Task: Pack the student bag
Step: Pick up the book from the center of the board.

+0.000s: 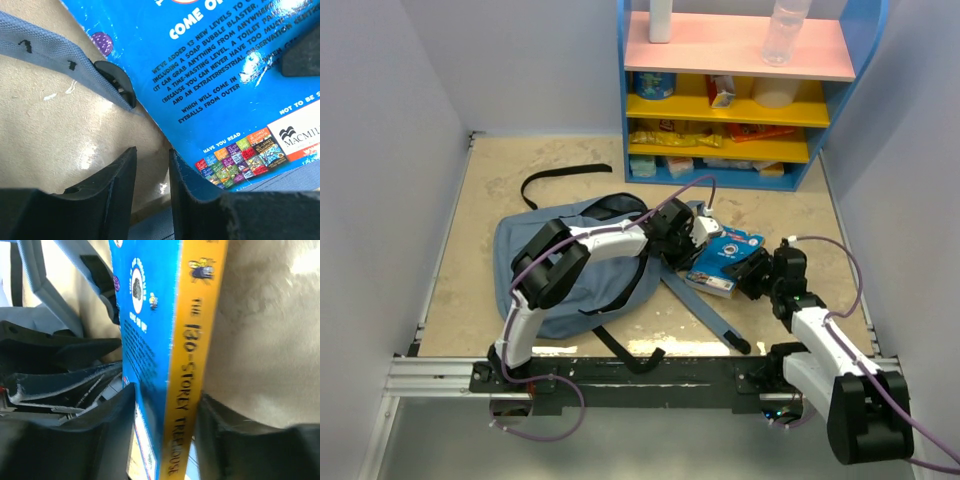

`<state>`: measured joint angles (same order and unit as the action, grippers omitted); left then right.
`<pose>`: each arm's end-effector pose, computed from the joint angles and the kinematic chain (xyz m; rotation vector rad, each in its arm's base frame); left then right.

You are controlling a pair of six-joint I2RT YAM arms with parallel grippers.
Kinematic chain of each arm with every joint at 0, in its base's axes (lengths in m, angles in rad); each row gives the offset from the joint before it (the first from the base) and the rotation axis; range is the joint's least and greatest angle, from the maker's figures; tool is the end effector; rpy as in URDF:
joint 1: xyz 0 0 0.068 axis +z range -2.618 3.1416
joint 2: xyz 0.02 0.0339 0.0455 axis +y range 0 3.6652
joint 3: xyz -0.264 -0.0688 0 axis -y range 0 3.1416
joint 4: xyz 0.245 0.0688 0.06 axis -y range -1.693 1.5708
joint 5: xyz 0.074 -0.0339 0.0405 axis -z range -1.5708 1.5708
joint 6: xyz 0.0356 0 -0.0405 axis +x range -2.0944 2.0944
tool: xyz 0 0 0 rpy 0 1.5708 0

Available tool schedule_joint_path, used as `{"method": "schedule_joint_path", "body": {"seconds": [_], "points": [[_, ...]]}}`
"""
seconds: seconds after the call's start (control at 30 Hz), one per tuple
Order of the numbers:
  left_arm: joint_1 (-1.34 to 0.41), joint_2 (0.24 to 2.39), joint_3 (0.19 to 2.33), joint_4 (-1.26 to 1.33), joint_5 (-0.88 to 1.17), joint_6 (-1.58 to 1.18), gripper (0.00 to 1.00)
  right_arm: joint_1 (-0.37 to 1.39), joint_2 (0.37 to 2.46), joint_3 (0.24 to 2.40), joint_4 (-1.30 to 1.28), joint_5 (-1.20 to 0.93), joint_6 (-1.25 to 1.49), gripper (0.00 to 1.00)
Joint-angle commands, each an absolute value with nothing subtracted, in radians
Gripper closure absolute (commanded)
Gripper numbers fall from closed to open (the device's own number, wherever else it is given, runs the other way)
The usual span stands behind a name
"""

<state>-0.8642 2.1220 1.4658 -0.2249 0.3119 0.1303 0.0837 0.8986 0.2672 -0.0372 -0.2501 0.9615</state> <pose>0.2888 -0.3552 0.1532 1.3267 2.1463 -0.6944 0.1726 0.0233 0.1566 0.8685 2.1865 0.8236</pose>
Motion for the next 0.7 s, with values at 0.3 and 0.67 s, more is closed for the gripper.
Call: {"method": "schedule_joint_path", "body": {"seconds": [0.3, 0.67], "points": [[-0.864, 1.882, 1.667, -0.543, 0.304, 0.153, 0.37, 0.087, 0.827, 0.336, 0.025, -0.222, 0.914, 1.00], [-0.850, 1.531, 1.559, -0.811, 0.095, 0.278, 0.00, 0.087, 0.773, 0.399, -0.032, -0.216, 0.850, 1.00]]}}
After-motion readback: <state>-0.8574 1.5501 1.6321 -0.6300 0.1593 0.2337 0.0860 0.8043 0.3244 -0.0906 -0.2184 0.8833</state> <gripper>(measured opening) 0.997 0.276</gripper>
